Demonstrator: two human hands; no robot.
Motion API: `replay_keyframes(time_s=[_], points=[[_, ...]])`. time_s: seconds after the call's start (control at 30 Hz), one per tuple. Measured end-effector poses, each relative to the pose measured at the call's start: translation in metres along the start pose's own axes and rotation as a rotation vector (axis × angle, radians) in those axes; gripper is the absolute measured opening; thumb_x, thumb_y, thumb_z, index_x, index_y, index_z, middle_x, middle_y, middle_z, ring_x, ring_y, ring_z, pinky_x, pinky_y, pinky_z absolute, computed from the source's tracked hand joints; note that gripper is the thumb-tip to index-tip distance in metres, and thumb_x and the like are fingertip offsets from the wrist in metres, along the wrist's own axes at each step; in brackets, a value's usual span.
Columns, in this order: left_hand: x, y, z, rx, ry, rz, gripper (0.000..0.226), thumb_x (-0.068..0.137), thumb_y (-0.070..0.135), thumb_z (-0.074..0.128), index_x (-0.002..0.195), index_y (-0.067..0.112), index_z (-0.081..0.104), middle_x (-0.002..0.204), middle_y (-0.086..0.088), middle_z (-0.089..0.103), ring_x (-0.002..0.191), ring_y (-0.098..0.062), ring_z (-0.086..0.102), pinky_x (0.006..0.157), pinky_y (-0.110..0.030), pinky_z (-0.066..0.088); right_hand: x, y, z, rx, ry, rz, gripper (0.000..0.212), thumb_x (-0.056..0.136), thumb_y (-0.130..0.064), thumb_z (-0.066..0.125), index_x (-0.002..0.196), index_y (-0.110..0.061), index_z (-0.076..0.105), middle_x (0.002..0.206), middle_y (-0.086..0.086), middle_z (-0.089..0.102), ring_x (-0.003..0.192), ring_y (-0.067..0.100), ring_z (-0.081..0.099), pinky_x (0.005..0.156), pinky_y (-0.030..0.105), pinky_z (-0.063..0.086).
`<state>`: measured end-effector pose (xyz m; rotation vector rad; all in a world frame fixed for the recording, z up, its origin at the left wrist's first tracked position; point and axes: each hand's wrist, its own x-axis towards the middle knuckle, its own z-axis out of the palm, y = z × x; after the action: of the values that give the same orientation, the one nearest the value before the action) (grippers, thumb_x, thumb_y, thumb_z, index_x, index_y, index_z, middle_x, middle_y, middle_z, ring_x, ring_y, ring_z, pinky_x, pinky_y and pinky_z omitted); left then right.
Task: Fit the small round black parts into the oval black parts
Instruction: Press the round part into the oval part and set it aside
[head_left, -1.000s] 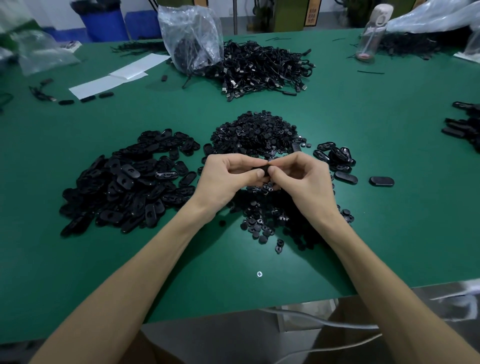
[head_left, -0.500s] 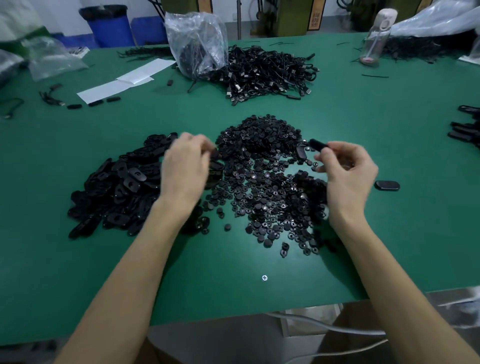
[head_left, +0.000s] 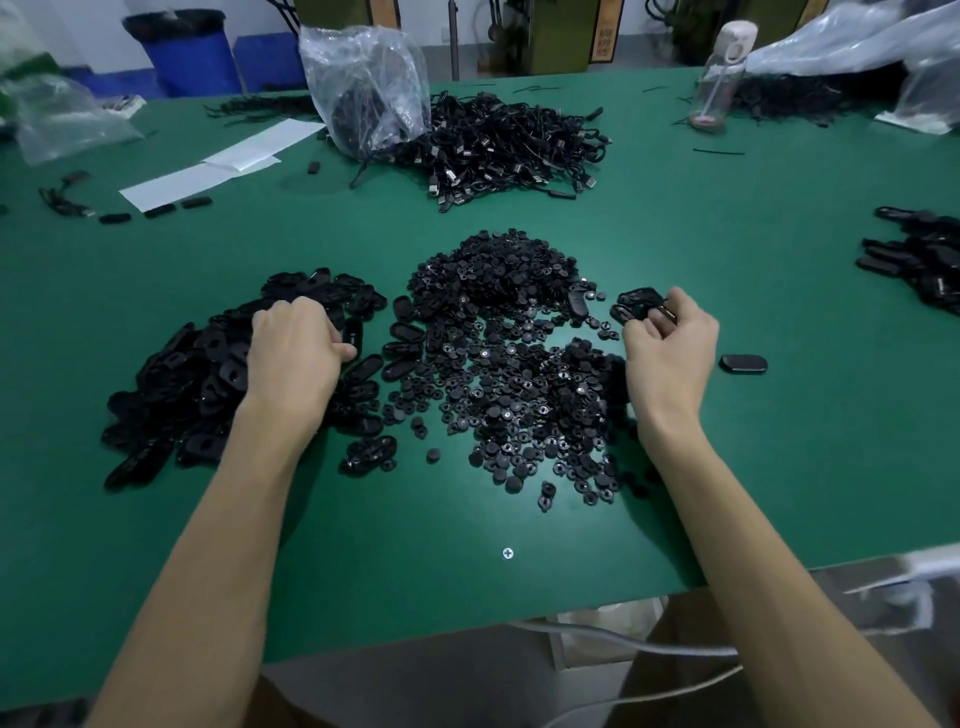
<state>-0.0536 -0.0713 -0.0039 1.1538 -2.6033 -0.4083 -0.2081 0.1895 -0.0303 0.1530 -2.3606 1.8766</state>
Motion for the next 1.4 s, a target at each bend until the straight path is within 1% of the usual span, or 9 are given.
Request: replay_keyframes(time_s=[0.1, 0.27, 0.37, 0.47, 0.6, 0.87, 1.13, 1.27, 1.4], points=[[-0.001, 0.001, -0.001, -0.091, 0.069, 0.01, 0.011, 0.089, 0.007, 0.08, 0.095, -0.002, 0.078, 0.105, -0.023, 0.073, 0.111, -0.039, 0.065, 0.102, -0.052, 0.051, -0.006, -0.004, 0.0, -0.064, -0.026, -0.037, 0.056, 0.099, -0.007, 0.057, 0.153, -0.008, 0.043, 0.133, -0.003, 0.038, 0.116, 0.007, 0.052, 0.107, 0.021, 0.04], [-0.005, 0.006, 0.001, -0.128, 0.174, 0.026, 0.017, 0.094, 0.005, 0.075, 0.11, 0.003, 0.071, 0.126, -0.019, 0.054, 0.108, -0.034, 0.061, 0.097, -0.04, 0.049, -0.014, -0.009, 0.002, -0.208, -0.11, -0.238, 0.029, 0.097, -0.009, 0.064, 0.126, -0.016, 0.067, 0.126, 0.001, 0.054, 0.124, 0.019, 0.053, 0.112, 0.032, 0.04], [-0.007, 0.006, -0.004, -0.084, 0.154, 0.024, 0.014, 0.093, 0.016, 0.078, 0.102, 0.007, 0.075, 0.114, -0.017, 0.067, 0.103, -0.034, 0.066, 0.094, -0.048, 0.054, -0.017, -0.008, 0.005, -0.303, -0.153, -0.297, 0.02, 0.097, -0.017, 0.067, 0.117, -0.016, 0.073, 0.119, -0.001, 0.056, 0.125, 0.019, 0.045, 0.103, 0.021, 0.032], [-0.007, 0.002, -0.014, 0.032, -0.028, -0.087, 0.034, 0.084, 0.04, 0.085, 0.097, 0.01, 0.076, 0.1, -0.017, 0.075, 0.098, -0.038, 0.069, 0.087, -0.049, 0.057, -0.016, -0.004, 0.007, -0.408, -0.225, -0.262, 0.027, 0.095, -0.029, 0.072, 0.118, -0.015, 0.073, 0.124, 0.006, 0.058, 0.127, 0.022, 0.039, 0.09, 0.016, 0.022], [-0.009, 0.005, -0.017, 0.035, -0.105, -0.096, 0.032, 0.084, 0.037, 0.086, 0.097, 0.011, 0.074, 0.103, -0.017, 0.074, 0.1, -0.038, 0.068, 0.087, -0.05, 0.056, -0.015, -0.001, 0.01, -0.511, -0.291, -0.264, 0.031, 0.09, -0.039, 0.077, 0.113, -0.018, 0.076, 0.121, 0.007, 0.059, 0.122, 0.027, 0.039, 0.099, 0.033, 0.03], [-0.007, 0.003, -0.018, 0.02, -0.139, -0.102, 0.024, 0.084, 0.032, 0.086, 0.091, 0.011, 0.076, 0.099, -0.015, 0.075, 0.095, -0.037, 0.069, 0.088, -0.052, 0.058, -0.013, 0.001, 0.012, -0.474, -0.284, -0.262, 0.015, 0.092, -0.033, 0.076, 0.098, -0.02, 0.077, 0.101, -0.001, 0.053, 0.105, 0.018, 0.032, 0.09, 0.032, 0.027], [-0.005, 0.001, -0.012, -0.044, -0.032, -0.075, 0.01, 0.092, 0.019, 0.079, 0.09, 0.013, 0.073, 0.101, -0.014, 0.074, 0.095, -0.035, 0.069, 0.087, -0.05, 0.056, -0.012, 0.0, 0.011, -0.46, -0.285, -0.257, 0.009, 0.093, -0.029, 0.075, 0.096, -0.02, 0.077, 0.102, 0.002, 0.061, 0.108, 0.025, 0.042, 0.097, 0.042, 0.037], [0.0, 0.002, -0.008, -0.382, 0.115, -0.014, 0.004, 0.097, 0.017, 0.073, 0.097, 0.014, 0.071, 0.09, -0.005, 0.073, 0.07, -0.018, 0.072, 0.069, -0.037, 0.06, -0.012, -0.001, 0.011, -0.423, -0.276, -0.25, 0.003, 0.094, -0.025, 0.075, 0.095, -0.022, 0.075, 0.103, 0.003, 0.067, 0.11, 0.026, 0.048, 0.099, 0.043, 0.04], [-0.004, 0.019, 0.0, -1.038, -0.17, -0.014, 0.012, 0.099, 0.011, 0.068, 0.107, 0.008, 0.076, 0.093, -0.007, 0.075, 0.066, -0.011, 0.068, 0.054, -0.018, 0.053, -0.014, -0.002, 0.012, -0.386, -0.279, -0.241, 0.003, 0.093, -0.02, 0.075, 0.094, -0.023, 0.074, 0.099, 0.002, 0.067, 0.109, 0.027, 0.05, 0.098, 0.042, 0.041]])
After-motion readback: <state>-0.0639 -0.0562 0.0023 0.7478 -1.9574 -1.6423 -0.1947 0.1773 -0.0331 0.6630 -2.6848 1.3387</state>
